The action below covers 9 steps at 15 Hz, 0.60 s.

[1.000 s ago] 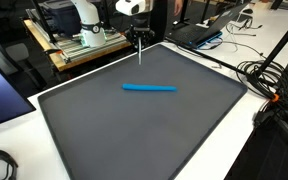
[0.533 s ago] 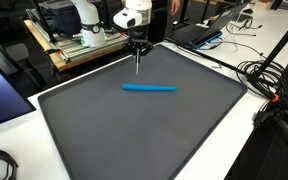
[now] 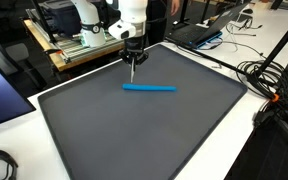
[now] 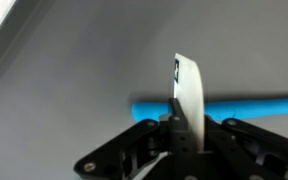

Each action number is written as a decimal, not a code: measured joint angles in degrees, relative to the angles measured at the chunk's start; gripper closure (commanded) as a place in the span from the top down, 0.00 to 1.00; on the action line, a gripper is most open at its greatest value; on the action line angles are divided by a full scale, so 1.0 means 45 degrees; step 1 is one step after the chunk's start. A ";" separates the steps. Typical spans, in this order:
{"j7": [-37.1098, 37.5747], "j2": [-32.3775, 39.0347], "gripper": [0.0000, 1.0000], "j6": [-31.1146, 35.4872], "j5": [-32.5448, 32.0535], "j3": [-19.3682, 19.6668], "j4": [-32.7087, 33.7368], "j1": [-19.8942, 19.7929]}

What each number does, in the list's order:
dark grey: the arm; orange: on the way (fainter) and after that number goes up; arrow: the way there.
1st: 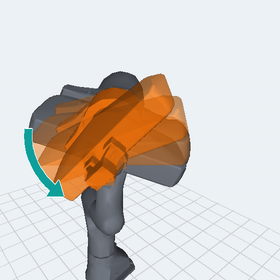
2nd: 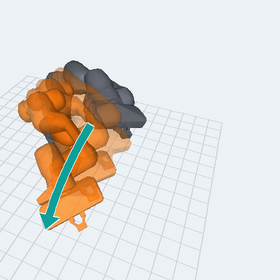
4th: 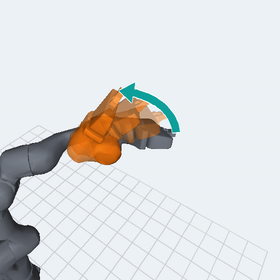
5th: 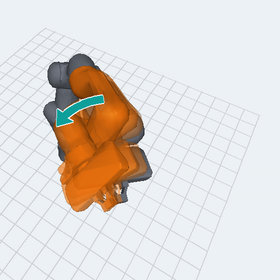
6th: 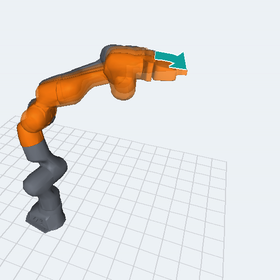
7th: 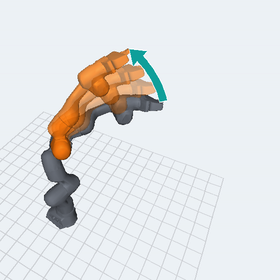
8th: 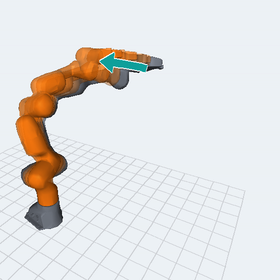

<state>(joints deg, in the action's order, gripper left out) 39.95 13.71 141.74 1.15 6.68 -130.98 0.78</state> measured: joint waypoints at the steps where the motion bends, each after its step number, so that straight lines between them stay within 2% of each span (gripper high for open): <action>1: 0.0000 0.0108 0.01 0.0047 0.0000 0.0030 0.0039 0.0000; 9: 0.0000 0.1105 0.01 0.0784 0.0008 0.0150 0.0443 0.0000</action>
<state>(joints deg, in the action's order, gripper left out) 39.95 18.68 145.27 1.19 7.35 -128.99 0.78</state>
